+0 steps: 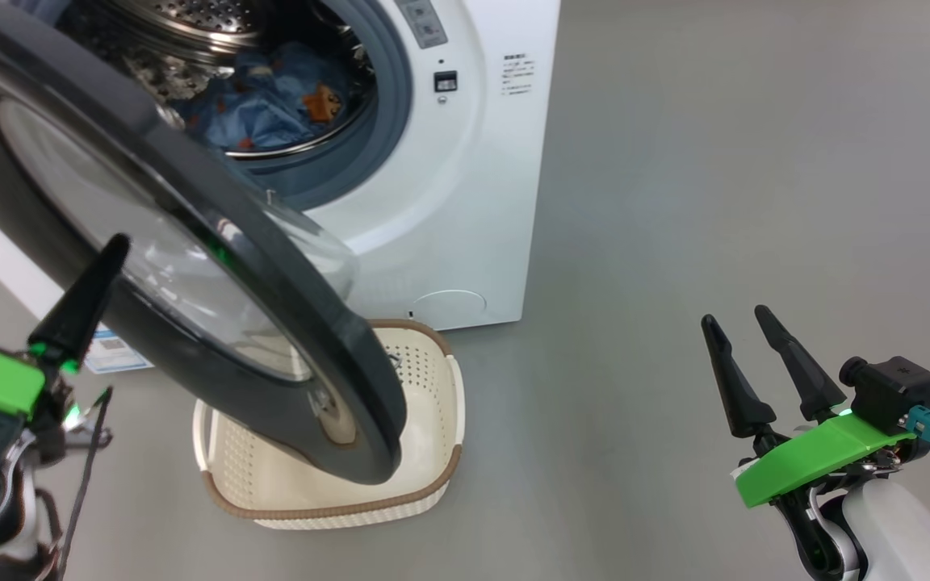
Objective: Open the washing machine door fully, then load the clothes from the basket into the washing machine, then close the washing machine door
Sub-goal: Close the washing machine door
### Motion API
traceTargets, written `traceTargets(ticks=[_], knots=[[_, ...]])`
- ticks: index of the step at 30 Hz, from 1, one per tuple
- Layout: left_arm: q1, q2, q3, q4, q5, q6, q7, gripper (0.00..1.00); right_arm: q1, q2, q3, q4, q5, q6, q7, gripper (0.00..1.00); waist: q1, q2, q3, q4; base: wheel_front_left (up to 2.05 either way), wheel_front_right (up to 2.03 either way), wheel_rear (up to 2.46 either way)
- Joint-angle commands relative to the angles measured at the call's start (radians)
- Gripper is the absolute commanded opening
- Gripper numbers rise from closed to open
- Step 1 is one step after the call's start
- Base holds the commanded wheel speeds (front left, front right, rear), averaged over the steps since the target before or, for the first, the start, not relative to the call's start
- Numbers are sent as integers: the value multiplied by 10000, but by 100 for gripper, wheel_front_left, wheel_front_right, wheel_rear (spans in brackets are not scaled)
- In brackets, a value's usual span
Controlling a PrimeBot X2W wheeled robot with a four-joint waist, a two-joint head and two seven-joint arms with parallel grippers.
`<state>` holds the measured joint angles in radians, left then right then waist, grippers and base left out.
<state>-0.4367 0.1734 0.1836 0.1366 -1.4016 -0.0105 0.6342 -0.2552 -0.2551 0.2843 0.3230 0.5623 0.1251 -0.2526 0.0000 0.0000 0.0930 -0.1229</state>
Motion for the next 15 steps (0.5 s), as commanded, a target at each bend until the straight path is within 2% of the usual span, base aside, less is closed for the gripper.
traceTargets(ticks=[1,6,8,15], knots=[[132,513,255,-400,441,-188,-265,100,-32,-134,101,-213,-24,56,-91,100,0,0,-14,112,0,0,0],[522,774,218,-598,1532,-441,-1090,100,-18,-161,51,-215,-28,56,-91,100,0,0,-43,284,0,0,0],[767,933,118,-666,2306,-560,-1636,100,-3,-180,22,-220,-35,56,-91,100,0,0,-81,368,0,0,0],[1563,883,-219,-1019,3915,-878,-3218,100,109,-278,-16,-242,-69,56,-91,100,0,0,-240,688,0,0,0]])
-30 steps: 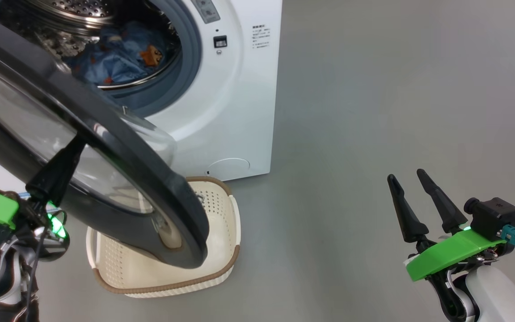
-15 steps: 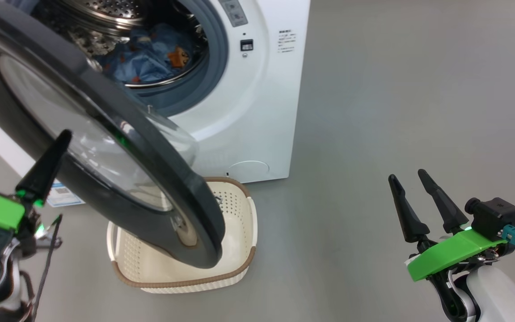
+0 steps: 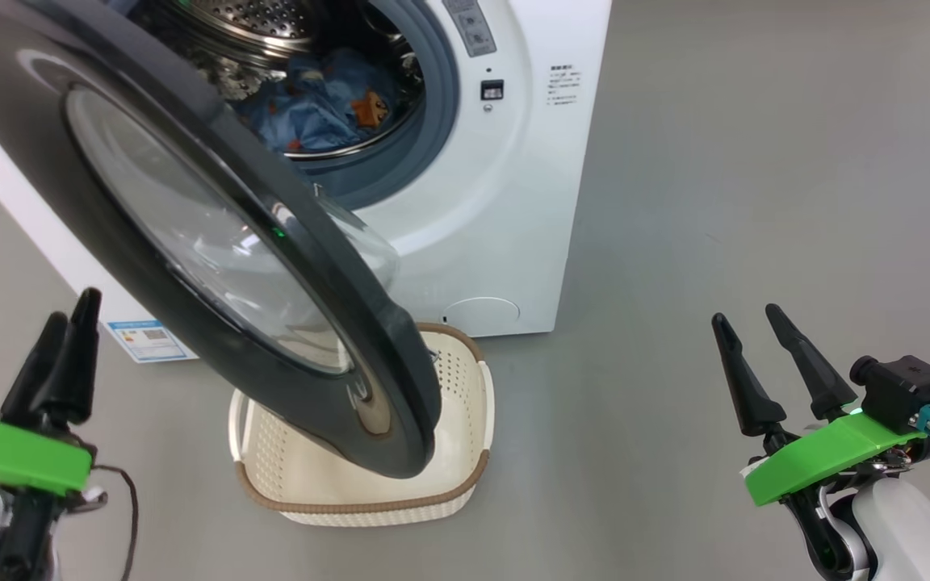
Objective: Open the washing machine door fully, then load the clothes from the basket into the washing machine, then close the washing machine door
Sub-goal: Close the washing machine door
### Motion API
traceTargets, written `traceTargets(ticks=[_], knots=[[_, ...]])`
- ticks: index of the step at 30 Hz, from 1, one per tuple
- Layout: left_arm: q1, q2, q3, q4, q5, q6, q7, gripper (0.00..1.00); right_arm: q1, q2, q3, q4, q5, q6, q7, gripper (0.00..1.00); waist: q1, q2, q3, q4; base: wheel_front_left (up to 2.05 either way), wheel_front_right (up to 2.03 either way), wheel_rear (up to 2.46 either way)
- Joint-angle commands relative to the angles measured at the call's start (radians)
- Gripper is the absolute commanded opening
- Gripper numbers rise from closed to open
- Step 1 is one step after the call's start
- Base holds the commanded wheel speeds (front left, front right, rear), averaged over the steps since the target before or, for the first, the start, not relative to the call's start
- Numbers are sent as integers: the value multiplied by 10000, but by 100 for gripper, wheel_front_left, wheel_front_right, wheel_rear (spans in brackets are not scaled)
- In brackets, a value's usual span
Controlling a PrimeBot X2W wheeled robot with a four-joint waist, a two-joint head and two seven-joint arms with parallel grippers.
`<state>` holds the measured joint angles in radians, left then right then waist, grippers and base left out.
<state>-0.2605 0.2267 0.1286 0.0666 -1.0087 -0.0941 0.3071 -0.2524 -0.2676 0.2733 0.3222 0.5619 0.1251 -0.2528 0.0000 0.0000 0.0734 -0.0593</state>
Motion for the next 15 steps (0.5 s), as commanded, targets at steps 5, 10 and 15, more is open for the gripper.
traceTargets(ticks=[5,10,15], knots=[[327,364,37,-504,994,-216,-1148,100,102,-194,106,-240,-63,56,-89,100,0,0,-140,214,0,0,0],[799,402,-292,-377,1697,-311,-2296,100,104,-155,154,-253,-79,56,-90,100,0,0,-144,229,0,0,0],[1219,524,-534,-65,2593,-330,-3344,100,120,-159,172,-256,-57,56,-90,100,0,0,-142,210,0,0,0]])
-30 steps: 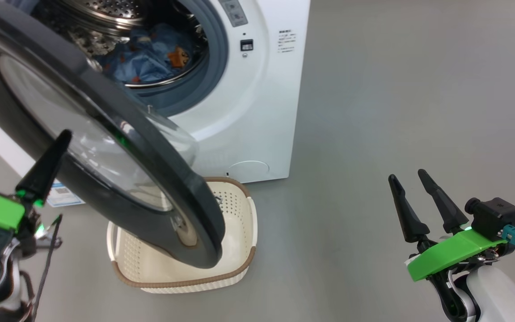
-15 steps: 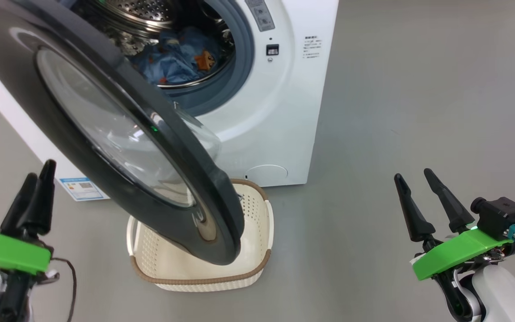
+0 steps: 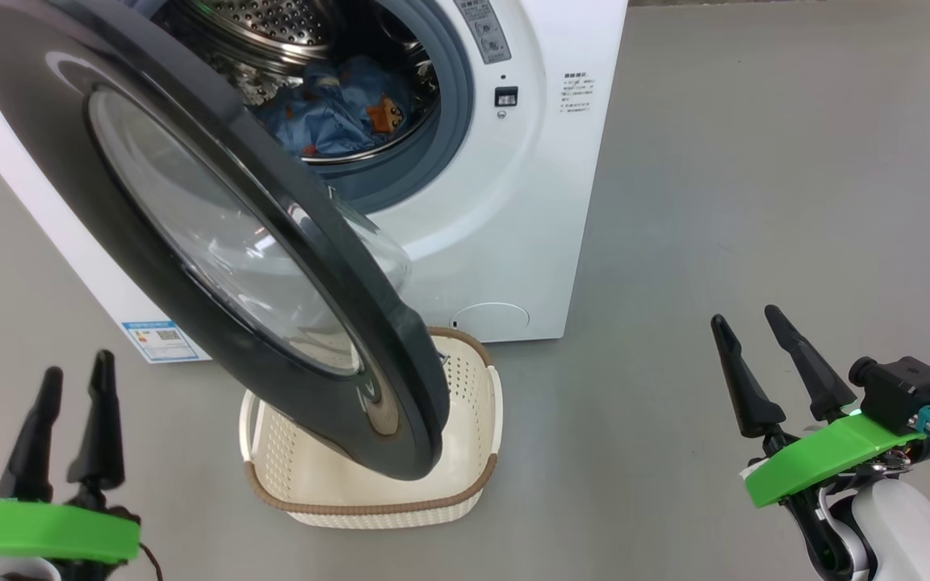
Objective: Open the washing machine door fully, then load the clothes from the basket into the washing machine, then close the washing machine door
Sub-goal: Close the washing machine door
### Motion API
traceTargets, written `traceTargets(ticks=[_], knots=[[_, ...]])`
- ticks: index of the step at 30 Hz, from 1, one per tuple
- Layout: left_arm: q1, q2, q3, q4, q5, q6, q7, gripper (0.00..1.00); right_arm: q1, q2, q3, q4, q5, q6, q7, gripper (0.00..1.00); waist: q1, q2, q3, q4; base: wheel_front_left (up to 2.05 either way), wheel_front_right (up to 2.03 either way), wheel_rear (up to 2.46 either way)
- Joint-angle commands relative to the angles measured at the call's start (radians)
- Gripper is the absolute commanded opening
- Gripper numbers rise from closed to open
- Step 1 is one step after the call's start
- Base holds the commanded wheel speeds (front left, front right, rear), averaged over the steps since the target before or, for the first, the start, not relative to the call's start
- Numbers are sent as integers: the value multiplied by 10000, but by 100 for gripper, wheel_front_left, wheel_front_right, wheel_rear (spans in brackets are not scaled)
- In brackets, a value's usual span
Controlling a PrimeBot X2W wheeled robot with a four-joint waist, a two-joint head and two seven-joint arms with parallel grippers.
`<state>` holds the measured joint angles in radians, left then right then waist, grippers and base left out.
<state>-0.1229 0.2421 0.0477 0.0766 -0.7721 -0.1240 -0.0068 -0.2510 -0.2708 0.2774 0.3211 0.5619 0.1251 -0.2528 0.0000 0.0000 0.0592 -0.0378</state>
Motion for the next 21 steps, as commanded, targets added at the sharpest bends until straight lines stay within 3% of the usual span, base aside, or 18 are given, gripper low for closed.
traceTargets(ticks=[1,12,21], knots=[[-90,452,184,-91,500,-32,-365,100,108,-132,131,-242,-53,56,-90,100,0,0,1,-5,0,0,0],[103,476,-368,869,2097,241,-1813,100,144,-181,63,-319,-148,56,-90,100,0,0,21,9,0,0,0],[150,260,-494,1449,2324,300,-2228,100,136,-193,-107,-441,-247,56,-90,100,0,0,111,3,0,0,0]])
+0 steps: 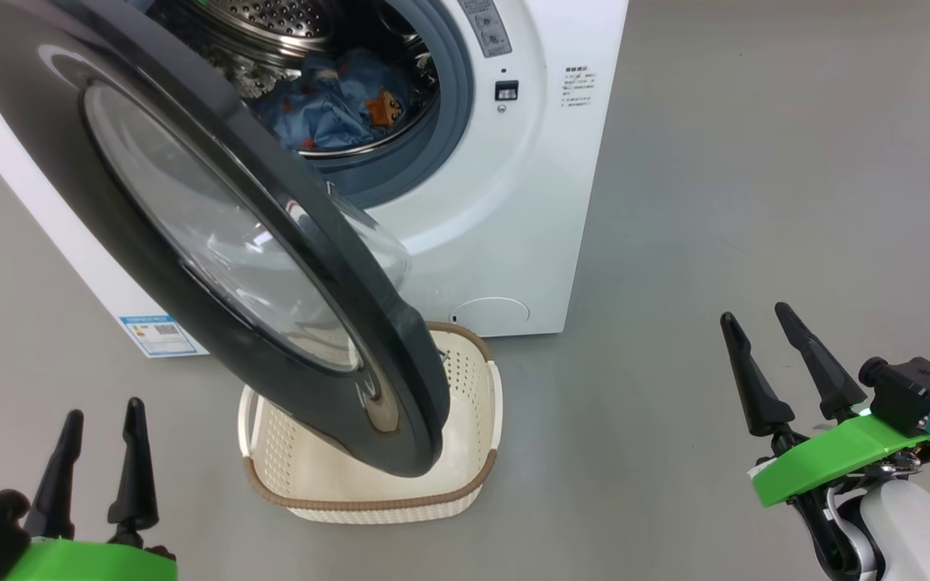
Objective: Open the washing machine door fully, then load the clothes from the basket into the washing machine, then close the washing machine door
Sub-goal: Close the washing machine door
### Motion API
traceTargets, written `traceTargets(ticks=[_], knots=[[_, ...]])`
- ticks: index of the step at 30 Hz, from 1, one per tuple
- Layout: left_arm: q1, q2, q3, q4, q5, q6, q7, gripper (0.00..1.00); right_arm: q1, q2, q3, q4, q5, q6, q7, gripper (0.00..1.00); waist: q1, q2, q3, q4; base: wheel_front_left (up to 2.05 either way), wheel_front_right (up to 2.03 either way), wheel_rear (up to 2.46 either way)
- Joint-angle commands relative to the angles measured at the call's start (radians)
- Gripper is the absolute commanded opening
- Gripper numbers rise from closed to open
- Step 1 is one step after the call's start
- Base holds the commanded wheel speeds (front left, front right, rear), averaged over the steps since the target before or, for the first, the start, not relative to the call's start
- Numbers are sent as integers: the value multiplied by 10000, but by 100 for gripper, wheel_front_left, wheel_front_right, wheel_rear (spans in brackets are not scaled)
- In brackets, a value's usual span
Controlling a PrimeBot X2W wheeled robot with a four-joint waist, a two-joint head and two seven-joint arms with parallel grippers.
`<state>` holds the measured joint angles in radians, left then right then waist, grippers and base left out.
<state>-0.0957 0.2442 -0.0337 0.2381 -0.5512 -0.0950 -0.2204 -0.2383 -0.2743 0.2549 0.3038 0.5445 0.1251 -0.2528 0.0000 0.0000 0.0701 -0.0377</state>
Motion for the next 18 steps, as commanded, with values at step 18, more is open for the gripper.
traceTargets(ticks=[18], knots=[[-242,214,103,404,229,-49,-270,100,24,-192,96,-270,-69,56,-90,100,0,0,-31,31,0,0,0]])
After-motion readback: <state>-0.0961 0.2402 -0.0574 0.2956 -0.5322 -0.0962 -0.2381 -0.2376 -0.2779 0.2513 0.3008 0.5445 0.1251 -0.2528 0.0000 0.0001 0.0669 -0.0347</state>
